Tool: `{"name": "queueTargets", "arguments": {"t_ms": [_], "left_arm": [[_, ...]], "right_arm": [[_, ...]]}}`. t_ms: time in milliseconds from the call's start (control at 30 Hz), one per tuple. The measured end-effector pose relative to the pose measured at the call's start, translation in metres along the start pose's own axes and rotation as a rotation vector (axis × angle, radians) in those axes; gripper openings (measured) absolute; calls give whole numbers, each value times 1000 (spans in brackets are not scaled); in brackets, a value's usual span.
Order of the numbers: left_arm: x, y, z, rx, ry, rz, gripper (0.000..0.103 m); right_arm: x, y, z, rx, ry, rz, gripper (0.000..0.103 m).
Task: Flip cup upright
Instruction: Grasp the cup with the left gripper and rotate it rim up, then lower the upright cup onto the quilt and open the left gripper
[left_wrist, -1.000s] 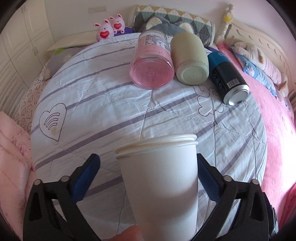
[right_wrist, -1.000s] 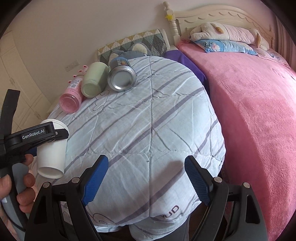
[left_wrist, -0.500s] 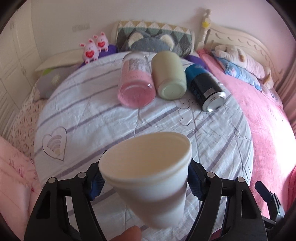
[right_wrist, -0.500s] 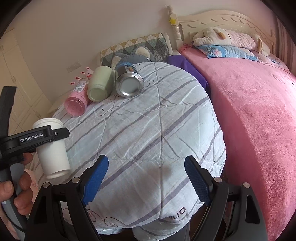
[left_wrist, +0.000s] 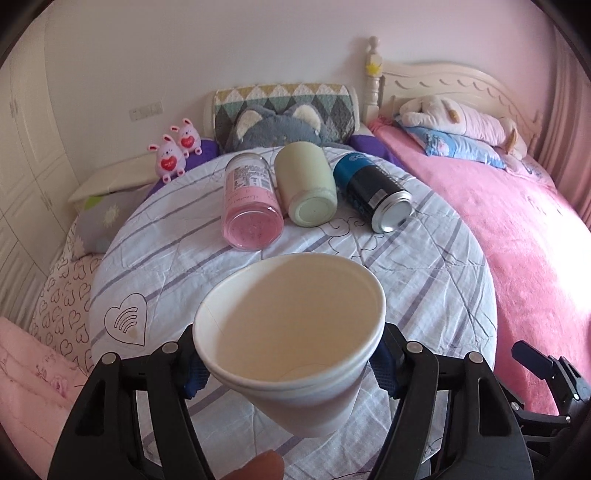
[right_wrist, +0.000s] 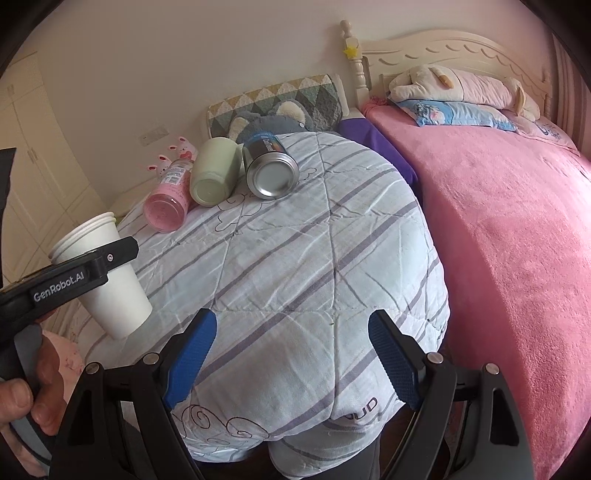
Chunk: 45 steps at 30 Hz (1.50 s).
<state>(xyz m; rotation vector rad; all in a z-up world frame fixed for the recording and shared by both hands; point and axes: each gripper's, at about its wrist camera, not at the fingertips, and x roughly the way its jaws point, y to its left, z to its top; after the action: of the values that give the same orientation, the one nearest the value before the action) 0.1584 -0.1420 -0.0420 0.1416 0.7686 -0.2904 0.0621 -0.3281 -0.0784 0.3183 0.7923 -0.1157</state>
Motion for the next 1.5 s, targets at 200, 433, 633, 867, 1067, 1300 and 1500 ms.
{"name": "queueTargets", "arguments": {"t_ms": [200,433,633,867,1067,1300,1500], "left_arm": [[-8,-2,1,2,-137,46,71],[15,2,-24,-24,-153,103,71],[23,1,-41,-32,-134,83,69],[21,0,-43,-27,-141,89,70],[16,1,-45,-18,-145,88,76],[7,4,-45,-20,-156,54,96],[-3,10,-45,-44,-164,18,102]], "right_arm": [[0,-1,-2,-6,4,-6,86],[0,1,-4,-15,9,-9,86],[-1,3,-6,-22,9,-10,86],[-5,8,-5,-30,3,-12,86],[-8,10,-4,-34,-3,-14,86],[-11,16,-3,-43,-7,-6,86],[-15,16,-4,-41,-18,-5,86]]}}
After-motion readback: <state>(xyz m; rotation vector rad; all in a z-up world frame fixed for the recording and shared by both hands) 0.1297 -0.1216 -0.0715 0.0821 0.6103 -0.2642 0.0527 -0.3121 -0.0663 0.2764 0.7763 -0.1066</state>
